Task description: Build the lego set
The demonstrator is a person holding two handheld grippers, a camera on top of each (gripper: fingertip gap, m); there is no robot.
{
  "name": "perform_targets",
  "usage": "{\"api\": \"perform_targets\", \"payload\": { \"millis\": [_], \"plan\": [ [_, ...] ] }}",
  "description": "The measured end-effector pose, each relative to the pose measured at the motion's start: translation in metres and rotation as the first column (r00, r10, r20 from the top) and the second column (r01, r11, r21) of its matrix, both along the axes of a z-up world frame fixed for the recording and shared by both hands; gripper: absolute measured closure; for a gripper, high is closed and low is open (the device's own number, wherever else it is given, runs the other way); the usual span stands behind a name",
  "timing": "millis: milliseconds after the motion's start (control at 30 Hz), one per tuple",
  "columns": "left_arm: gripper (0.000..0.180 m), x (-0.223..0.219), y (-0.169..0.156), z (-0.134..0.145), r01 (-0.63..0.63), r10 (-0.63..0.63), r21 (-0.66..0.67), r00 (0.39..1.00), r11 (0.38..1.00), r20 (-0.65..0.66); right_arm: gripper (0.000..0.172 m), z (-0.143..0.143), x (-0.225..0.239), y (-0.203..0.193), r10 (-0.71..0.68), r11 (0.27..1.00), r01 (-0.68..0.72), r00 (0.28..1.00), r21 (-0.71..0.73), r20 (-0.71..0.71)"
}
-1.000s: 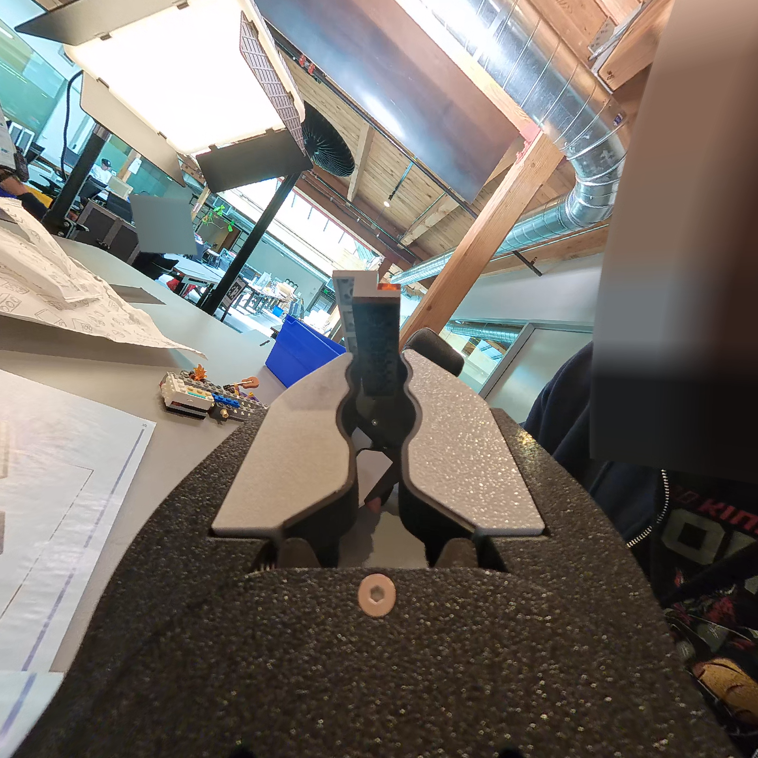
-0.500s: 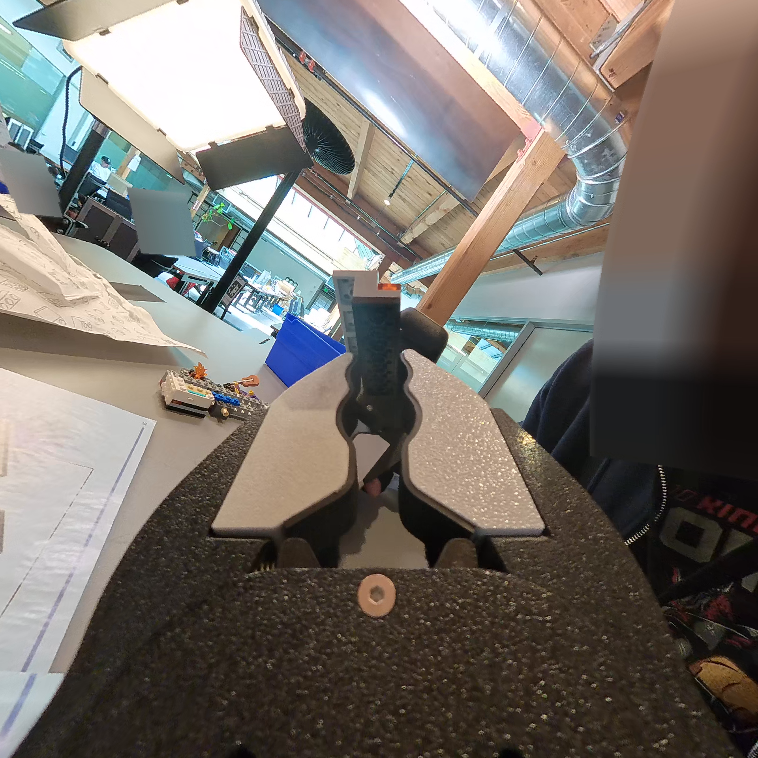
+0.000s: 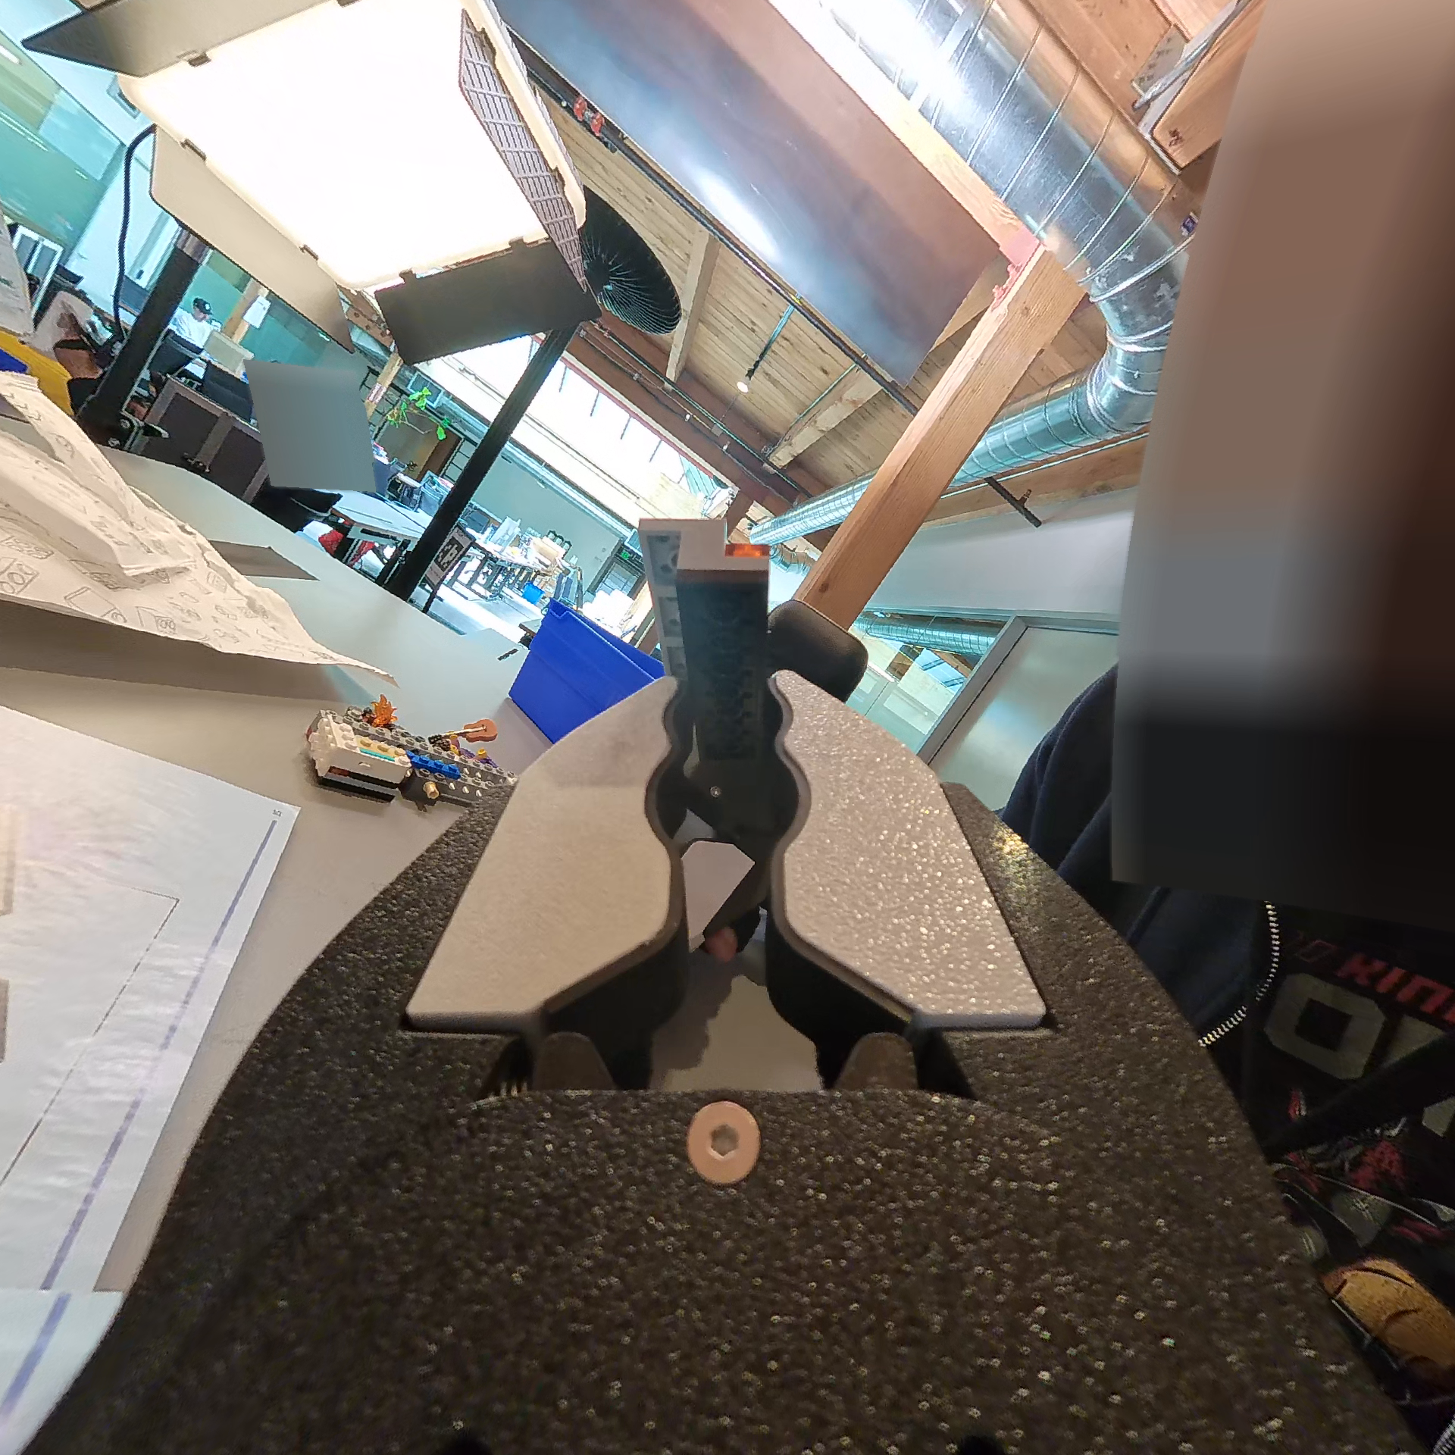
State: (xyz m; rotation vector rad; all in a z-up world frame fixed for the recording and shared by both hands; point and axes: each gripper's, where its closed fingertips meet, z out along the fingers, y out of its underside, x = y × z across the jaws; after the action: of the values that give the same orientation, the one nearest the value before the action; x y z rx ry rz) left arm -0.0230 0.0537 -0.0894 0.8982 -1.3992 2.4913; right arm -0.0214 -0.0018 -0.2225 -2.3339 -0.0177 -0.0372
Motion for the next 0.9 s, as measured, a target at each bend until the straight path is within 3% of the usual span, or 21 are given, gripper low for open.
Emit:
{"api": "perform_targets", "payload": {
  "millis": [900],
  "plan": [
    [0.164, 0.000, 0.002, 0.000, -0.003, 0.003, -0.009, 1.000, 1.000, 0.001, 0.155, -0.003, -0.014, -0.009, 0.109, 0.994, -0.104, 0.980, -0.035, 0.167]
  ]
}}
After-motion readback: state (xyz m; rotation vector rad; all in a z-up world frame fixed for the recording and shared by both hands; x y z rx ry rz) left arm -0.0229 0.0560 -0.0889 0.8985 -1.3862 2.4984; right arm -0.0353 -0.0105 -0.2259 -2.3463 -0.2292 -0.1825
